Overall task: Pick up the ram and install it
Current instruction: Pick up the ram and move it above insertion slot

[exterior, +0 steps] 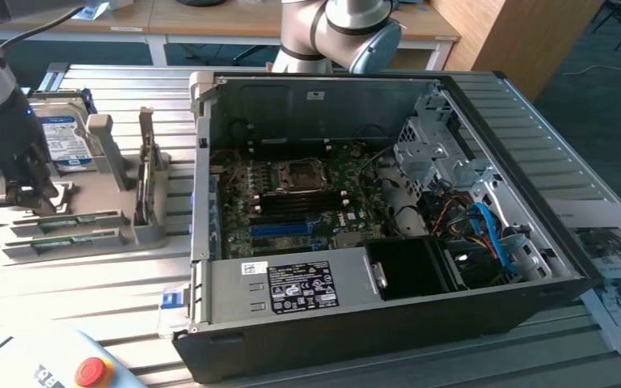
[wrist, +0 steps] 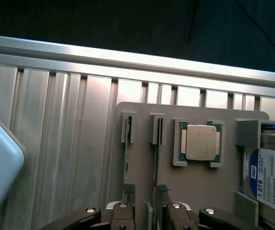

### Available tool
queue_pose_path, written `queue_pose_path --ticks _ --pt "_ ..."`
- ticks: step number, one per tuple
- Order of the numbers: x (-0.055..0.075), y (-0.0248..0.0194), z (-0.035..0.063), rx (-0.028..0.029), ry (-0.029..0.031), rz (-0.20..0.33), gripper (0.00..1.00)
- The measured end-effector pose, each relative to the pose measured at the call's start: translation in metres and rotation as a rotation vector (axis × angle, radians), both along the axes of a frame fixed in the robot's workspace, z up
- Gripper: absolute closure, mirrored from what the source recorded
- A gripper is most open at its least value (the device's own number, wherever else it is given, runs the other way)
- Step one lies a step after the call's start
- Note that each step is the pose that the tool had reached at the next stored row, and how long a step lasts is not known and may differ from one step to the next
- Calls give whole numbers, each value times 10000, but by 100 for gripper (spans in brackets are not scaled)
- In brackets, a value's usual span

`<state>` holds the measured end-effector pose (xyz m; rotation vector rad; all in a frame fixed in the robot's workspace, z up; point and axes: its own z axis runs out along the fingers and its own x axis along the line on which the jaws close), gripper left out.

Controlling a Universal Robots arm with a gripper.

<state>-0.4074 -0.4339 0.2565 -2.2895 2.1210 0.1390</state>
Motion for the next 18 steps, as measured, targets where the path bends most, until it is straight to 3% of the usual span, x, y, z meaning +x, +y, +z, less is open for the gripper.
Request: queue_pose_path --ticks 9,18 --pt "0 -14 -18 4 0 0 69" --pt "0 -17 -144 3 1 0 69"
